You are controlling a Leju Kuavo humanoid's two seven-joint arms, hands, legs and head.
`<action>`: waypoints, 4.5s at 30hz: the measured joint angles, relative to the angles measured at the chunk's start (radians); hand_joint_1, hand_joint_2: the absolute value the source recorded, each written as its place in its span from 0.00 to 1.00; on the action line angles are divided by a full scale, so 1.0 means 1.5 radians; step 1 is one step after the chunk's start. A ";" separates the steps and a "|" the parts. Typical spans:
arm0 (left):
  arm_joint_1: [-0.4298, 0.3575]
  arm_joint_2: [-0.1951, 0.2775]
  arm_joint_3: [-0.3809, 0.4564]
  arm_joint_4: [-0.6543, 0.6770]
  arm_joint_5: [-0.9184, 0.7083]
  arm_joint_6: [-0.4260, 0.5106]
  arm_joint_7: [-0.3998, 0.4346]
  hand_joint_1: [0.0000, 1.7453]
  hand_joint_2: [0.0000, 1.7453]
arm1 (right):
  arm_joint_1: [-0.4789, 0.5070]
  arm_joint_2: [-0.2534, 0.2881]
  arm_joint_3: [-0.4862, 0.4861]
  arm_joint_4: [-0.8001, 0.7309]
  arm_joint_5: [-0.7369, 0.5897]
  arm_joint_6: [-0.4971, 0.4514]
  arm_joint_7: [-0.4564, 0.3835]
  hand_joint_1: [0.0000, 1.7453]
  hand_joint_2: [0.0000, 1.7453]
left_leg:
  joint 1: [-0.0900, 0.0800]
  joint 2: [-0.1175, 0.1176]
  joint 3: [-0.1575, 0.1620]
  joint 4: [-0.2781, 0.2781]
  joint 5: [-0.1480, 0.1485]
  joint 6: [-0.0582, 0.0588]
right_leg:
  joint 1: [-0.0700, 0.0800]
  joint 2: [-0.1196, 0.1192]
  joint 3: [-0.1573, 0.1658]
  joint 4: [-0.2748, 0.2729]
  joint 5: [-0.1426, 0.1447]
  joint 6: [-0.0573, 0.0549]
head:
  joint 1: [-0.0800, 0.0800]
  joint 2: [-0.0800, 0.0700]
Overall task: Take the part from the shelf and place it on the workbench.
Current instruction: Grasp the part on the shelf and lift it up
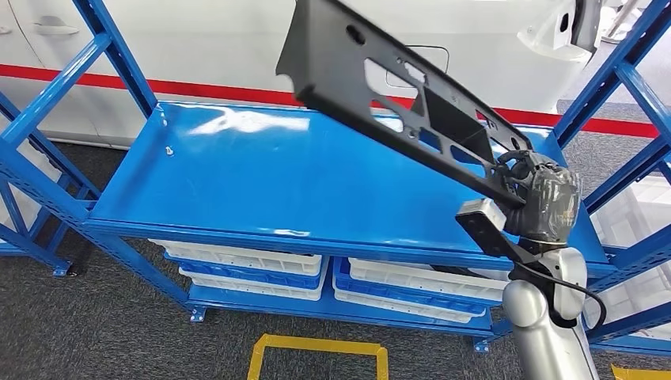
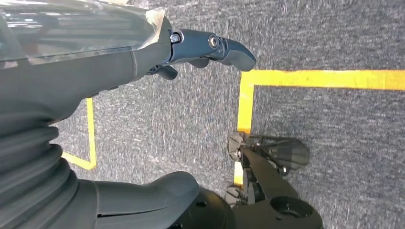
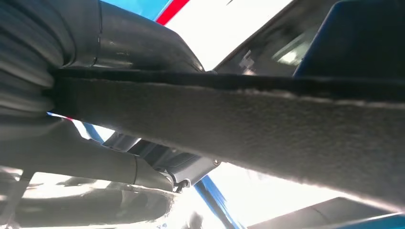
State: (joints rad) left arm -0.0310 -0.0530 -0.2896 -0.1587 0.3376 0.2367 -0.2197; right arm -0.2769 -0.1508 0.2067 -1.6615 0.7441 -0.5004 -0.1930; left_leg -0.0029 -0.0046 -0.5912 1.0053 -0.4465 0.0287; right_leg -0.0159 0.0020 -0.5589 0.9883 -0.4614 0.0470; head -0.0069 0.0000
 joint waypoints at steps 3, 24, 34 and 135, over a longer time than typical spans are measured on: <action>0.002 -0.001 0.001 0.000 0.000 -0.007 0.000 0.00 1.00 | 0.022 0.005 -0.009 -0.053 -0.112 0.034 -0.032 1.00 1.00 | 0.000 0.000 0.000 0.000 0.000 0.000 | 0.000 0.000 0.000 0.000 0.000 0.000 | 0.000 0.000; 0.009 -0.002 0.011 0.000 0.005 -0.009 0.006 0.00 1.00 | 0.101 0.021 -0.035 -0.209 -0.219 0.061 -0.094 1.00 1.00 | 0.000 0.000 0.000 0.000 0.000 0.000 | 0.000 0.000 0.000 0.000 -0.001 0.001 | 0.000 0.000; 0.013 -0.003 0.011 0.000 0.000 -0.001 0.003 0.00 1.00 | 0.161 0.022 -0.068 -0.267 -0.298 0.045 -0.148 1.00 1.00 | 0.000 0.000 0.000 0.000 -0.001 -0.001 | 0.000 0.000 0.000 0.000 -0.002 0.002 | 0.000 0.000; 0.016 0.006 0.012 0.000 0.001 -0.003 -0.014 0.00 1.00 | 0.278 0.031 -0.164 -0.293 -0.323 0.022 -0.131 1.00 1.00 | 0.001 -0.001 0.065 0.012 -0.053 -0.004 | 0.002 -0.002 -0.001 -0.001 0.007 -0.019 | 0.002 0.000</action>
State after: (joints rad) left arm -0.0069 -0.0433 -0.2714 -0.1590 0.3391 0.2317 -0.2408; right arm 0.1404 -0.1037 -0.0392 -2.1015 0.2588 -0.4678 -0.3891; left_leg -0.0007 -0.0053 -0.4930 1.0230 -0.5255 0.0226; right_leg -0.0136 -0.0004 -0.5610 0.9873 -0.4507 0.0182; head -0.0038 0.0000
